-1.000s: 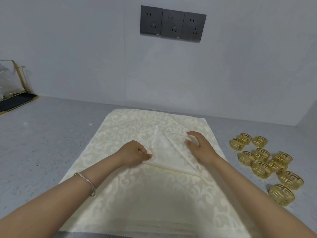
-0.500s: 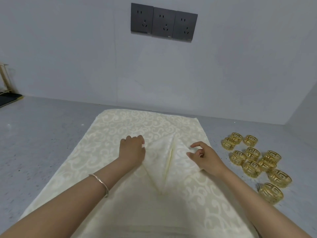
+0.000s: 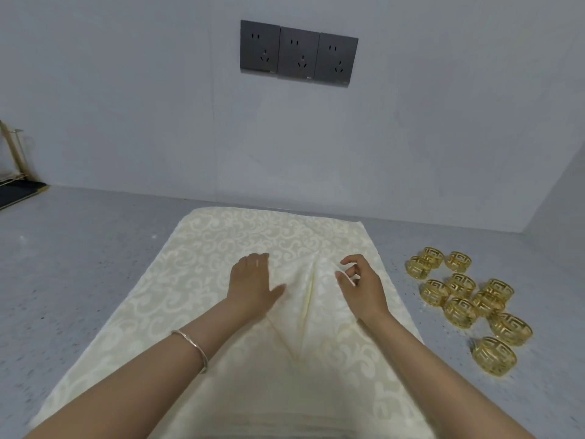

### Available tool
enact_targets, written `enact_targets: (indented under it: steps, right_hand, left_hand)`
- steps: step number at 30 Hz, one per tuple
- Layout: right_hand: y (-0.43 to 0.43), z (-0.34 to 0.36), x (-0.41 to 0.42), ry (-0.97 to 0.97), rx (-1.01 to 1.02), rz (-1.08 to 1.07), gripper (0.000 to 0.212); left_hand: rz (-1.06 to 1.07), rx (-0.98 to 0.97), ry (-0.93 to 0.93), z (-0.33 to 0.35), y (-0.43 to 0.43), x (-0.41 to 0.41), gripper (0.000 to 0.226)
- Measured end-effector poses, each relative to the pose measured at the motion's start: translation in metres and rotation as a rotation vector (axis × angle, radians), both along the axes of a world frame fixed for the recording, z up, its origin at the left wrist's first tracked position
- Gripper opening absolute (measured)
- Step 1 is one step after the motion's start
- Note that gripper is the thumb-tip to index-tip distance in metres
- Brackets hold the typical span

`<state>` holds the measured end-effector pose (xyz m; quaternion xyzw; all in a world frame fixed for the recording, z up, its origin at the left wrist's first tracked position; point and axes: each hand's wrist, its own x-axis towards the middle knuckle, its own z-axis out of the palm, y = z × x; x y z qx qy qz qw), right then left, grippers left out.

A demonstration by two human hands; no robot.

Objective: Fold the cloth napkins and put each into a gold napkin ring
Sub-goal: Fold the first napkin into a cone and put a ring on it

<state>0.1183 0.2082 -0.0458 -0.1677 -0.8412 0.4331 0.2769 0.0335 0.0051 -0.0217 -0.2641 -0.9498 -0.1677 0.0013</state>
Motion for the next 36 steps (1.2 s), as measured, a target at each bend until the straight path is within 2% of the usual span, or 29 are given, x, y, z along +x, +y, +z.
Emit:
enact_targets:
  steps: [1, 4, 6, 8, 11, 14, 17, 20, 22, 25, 29, 36]
  right_hand:
    - [-0.001, -0.001, -0.001, -0.035, 0.030, -0.012, 0.016]
    - [-0.003, -0.002, -0.001, -0.092, 0.101, -0.060, 0.013]
    - [-0.005, -0.002, 0.000, -0.085, 0.103, -0.085, 0.012]
    - [-0.005, -0.002, 0.001, -0.081, 0.092, -0.100, 0.011]
    - [-0.005, 0.000, 0.002, -0.079, 0.093, -0.103, 0.010]
    - [-0.008, 0.006, 0.007, -0.047, 0.191, -0.082, 0.017]
    - [-0.012, 0.016, 0.009, -0.047, 0.356, 0.126, 0.029]
    - [-0.016, 0.019, 0.007, -0.183, 0.634, 0.367, 0.036]
    - [-0.017, 0.016, 0.005, -0.272, 0.726, 0.474, 0.041]
    - [-0.017, 0.009, 0.001, -0.401, 0.761, 0.538, 0.047]
    - [-0.014, 0.003, -0.009, -0.504, 0.717, 0.568, 0.048]
    - [0.007, 0.002, -0.040, -0.585, 0.707, 0.458, 0.051]
  left_hand:
    - [-0.046, -0.025, -0.021, 0.001, 0.003, 0.010, 0.072]
    - [-0.172, -0.123, -0.124, -0.004, 0.014, 0.049, 0.076]
    - [-0.196, -0.193, -0.208, -0.012, 0.017, 0.072, 0.093]
    - [-0.203, -0.248, -0.207, -0.021, 0.016, 0.082, 0.101]
    - [-0.220, -0.248, -0.168, -0.026, 0.012, 0.081, 0.089]
    - [-0.285, -0.240, -0.120, -0.023, 0.007, 0.070, 0.083]
    - [-0.349, -0.264, -0.141, -0.016, -0.002, 0.046, 0.086]
    - [-0.379, -0.315, -0.138, -0.013, -0.007, 0.033, 0.085]
    - [-0.361, -0.273, -0.155, -0.015, -0.003, 0.035, 0.080]
    - [-0.298, -0.174, -0.163, -0.020, 0.003, 0.040, 0.068]
    - [-0.253, -0.184, -0.042, -0.026, 0.005, 0.044, 0.060]
    - [-0.244, -0.128, 0.046, -0.032, 0.005, 0.047, 0.053]
